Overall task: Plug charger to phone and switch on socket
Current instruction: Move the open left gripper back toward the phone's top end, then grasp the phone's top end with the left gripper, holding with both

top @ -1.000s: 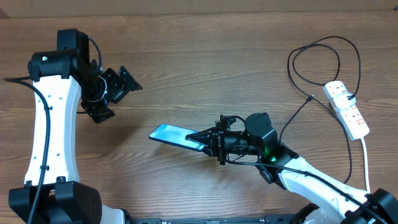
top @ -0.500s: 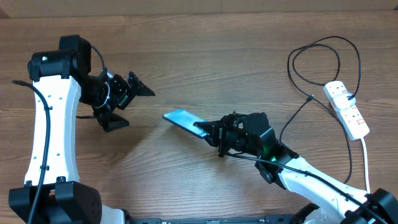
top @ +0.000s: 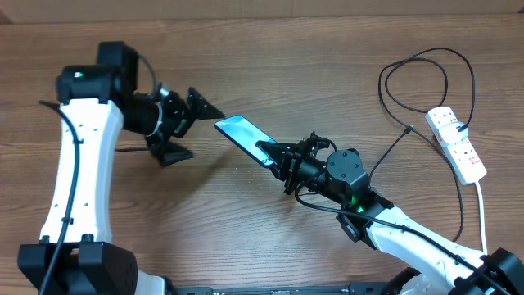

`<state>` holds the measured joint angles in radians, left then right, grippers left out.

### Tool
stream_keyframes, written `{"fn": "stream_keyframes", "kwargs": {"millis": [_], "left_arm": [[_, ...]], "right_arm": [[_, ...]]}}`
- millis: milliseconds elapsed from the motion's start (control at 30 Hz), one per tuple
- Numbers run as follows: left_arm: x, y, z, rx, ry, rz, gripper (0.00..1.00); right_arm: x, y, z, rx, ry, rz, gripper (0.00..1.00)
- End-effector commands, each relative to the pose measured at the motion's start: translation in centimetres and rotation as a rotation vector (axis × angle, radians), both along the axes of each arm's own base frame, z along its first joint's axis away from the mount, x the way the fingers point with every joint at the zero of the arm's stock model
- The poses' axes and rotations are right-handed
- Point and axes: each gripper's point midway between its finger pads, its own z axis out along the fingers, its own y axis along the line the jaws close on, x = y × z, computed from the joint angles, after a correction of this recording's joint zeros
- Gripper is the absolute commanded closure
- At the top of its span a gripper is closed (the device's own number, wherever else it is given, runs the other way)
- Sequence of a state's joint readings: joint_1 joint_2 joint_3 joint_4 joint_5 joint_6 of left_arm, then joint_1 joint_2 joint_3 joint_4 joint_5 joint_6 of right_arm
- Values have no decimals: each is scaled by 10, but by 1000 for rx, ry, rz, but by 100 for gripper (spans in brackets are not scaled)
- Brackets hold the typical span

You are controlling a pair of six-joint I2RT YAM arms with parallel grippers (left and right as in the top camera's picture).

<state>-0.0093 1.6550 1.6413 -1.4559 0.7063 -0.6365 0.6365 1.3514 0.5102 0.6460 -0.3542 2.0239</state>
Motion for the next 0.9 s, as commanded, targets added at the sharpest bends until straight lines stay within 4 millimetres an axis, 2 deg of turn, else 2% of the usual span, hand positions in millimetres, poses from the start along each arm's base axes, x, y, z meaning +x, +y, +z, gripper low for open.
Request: {"fn": "stream_keyframes", "kwargs": {"millis": [0,200,333,467,667,867], "left_arm": [[3,-21,7,-24,-1,11,8],[6,-36,-1,53,-8,14,10],[8,-46,-8,48,-8,16,20],[3,-53,-29,19,47,26,28],[-2,-72,-54,-133,109,26,29],[-3,-77,-63,-175,132,43,30]], "right_arm": [[2,1,20,111,63,-21,96],[0,3,25,124,48,-4,96],[0,3,32,141,26,-2,96],[0,3,31,139,29,-3,96],[0,3,31,138,28,-3,96],[2,1,22,116,57,-17,96]]}}
